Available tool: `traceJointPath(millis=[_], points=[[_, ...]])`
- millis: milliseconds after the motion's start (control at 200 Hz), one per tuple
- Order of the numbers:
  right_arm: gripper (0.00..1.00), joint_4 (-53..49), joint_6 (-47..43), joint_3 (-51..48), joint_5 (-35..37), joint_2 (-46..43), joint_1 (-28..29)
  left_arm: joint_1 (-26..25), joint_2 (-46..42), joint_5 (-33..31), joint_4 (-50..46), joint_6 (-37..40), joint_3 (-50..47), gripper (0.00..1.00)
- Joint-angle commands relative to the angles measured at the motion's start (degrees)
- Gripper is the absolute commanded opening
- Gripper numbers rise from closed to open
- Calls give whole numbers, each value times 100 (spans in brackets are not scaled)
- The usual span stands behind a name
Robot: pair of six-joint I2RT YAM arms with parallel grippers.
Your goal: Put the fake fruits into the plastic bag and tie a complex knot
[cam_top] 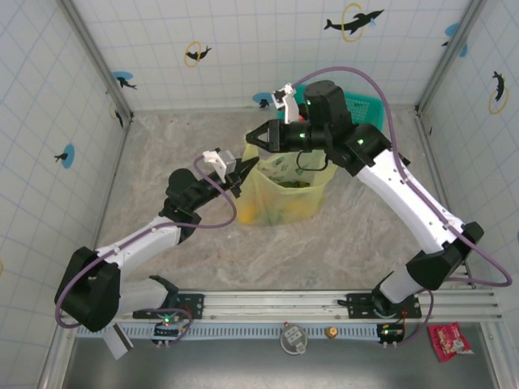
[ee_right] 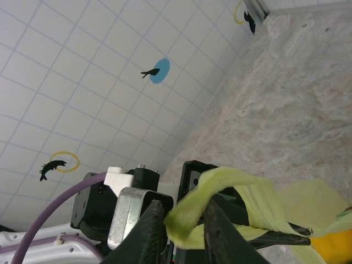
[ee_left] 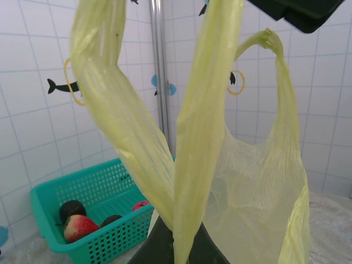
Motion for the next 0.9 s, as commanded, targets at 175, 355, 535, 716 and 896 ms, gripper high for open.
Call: traceJointPath(millis=[175,355,535,716,896], points=[[0,169,-57,-24,153,-13,28,-20,-64,-6,-161,223,39,0],[0,47,-73,385,-16,170,-54,-48,-204,-175,-195,260,-126,2],[0,-164,-39,830,-338,359,-89,-48,-304,-397,-589,243,-98,40],[0,-141,17,921,-631,369,-89,-45,-367,-571,-489,292,-160,51],[0,-103,1,921,-884,392,-49,-34,-133,-480,-231,250,39,51]])
